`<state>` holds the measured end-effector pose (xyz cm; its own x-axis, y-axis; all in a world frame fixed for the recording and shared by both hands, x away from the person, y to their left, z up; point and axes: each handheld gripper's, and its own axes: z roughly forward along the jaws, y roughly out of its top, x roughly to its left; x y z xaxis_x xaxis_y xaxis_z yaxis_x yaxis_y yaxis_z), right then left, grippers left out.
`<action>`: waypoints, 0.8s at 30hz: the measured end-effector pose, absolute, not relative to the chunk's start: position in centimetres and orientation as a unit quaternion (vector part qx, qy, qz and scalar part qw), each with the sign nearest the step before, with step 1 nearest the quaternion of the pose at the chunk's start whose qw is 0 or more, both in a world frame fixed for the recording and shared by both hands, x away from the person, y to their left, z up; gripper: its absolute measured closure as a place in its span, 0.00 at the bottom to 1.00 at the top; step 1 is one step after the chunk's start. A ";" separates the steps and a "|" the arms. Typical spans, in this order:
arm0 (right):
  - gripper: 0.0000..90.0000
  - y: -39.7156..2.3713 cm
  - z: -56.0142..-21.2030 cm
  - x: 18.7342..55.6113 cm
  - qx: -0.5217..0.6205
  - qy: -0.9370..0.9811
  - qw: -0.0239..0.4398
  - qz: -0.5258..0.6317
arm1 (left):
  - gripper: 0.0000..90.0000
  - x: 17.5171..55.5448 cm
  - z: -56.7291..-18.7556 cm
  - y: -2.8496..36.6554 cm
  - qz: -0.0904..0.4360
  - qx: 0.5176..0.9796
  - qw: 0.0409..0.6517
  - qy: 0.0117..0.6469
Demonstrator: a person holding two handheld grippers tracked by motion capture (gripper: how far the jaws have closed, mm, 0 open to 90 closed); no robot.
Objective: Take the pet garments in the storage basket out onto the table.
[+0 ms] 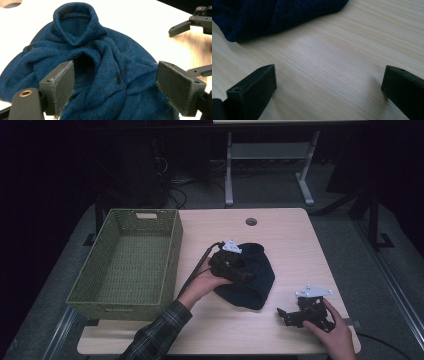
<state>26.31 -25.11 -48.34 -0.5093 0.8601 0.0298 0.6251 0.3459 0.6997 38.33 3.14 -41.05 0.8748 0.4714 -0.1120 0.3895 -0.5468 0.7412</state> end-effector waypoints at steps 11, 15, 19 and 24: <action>0.00 -25.1 -48.3 26.3 0.463 0.802 0.176 0.335 | 0.17 36.7 -40.4 5.5 0.063 0.868 0.421 0.254; 0.00 -25.1 -48.3 26.3 0.463 0.802 0.176 0.335 | 0.17 36.1 -40.5 6.4 0.064 0.867 0.422 0.258; 0.00 -25.1 -48.3 26.3 0.463 0.802 0.176 0.335 | 0.17 35.2 -40.5 7.1 0.069 0.868 0.418 0.258; 0.00 -25.1 -48.3 26.3 0.463 0.802 0.176 0.335 | 0.17 33.9 -41.0 7.9 0.068 0.869 0.416 0.259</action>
<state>26.32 -25.11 -48.34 -0.5095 0.8600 0.0285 0.6247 0.3469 0.6996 33.94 7.89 -41.00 0.8564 0.5070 -0.0982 0.3943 -0.5191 0.7583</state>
